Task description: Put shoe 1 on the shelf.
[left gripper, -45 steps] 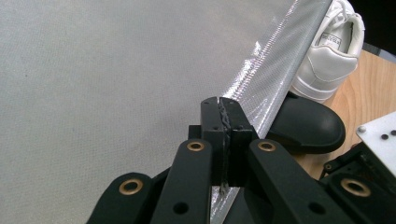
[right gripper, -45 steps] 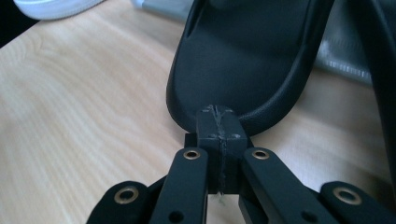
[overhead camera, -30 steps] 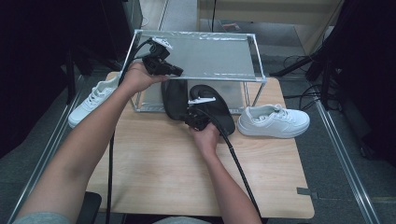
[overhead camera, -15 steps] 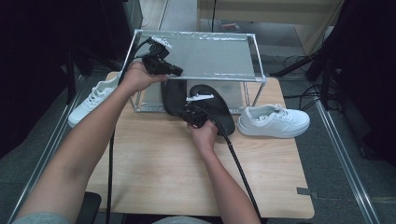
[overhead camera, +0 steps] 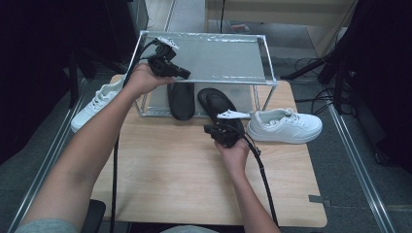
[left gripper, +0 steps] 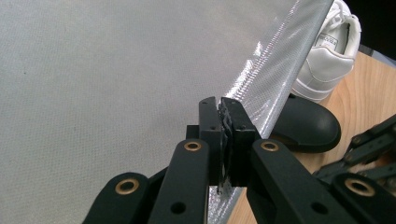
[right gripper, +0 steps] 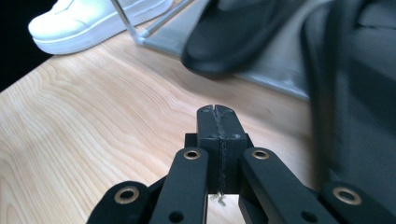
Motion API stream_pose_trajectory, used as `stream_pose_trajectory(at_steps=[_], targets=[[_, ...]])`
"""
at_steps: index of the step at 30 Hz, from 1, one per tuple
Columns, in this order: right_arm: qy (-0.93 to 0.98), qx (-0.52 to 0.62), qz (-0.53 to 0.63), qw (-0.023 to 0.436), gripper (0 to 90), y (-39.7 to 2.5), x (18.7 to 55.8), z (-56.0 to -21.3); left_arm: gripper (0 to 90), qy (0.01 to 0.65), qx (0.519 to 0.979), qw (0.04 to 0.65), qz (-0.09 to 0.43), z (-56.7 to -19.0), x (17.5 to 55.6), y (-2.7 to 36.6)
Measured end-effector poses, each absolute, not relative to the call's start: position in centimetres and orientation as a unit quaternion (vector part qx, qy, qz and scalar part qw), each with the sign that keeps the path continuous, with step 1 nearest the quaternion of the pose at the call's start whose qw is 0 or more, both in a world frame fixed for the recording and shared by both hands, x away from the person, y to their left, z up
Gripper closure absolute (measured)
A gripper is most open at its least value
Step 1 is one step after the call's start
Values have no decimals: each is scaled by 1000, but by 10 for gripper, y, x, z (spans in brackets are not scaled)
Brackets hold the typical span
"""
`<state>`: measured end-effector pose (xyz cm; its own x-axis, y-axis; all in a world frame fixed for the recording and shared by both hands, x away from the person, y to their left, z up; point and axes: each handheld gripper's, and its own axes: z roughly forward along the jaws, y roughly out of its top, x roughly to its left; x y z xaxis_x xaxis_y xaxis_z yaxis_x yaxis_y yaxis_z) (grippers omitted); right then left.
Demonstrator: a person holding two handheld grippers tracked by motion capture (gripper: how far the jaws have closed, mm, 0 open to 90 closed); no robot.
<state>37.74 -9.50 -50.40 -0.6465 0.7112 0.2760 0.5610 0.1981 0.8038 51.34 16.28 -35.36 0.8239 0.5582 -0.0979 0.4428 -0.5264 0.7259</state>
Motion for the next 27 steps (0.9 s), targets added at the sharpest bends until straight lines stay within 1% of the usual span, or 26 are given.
stream_pose_trajectory(at_steps=[2,4,8,14,18,19,22,27], targets=[[768,420,476,84,900,-106,373,-506,882,288,870,393,73,-354,513,163],[762,429,479,80,900,-118,369,-506,882,289,870,393,73,-354,513,163],[748,443,485,94,900,-143,357,-505,882,288,870,392,75,-354,513,163],[745,451,478,111,900,-165,344,-503,882,291,869,393,75,-354,512,162],[740,464,475,108,900,-181,339,-509,882,290,869,393,74,-354,512,162],[739,468,471,115,900,-185,338,-511,882,289,870,393,75,-354,512,162],[739,480,453,133,900,-195,336,-516,882,288,870,394,74,-354,513,163],[742,489,435,144,900,-196,342,-525,882,289,869,394,74,-354,513,163]])
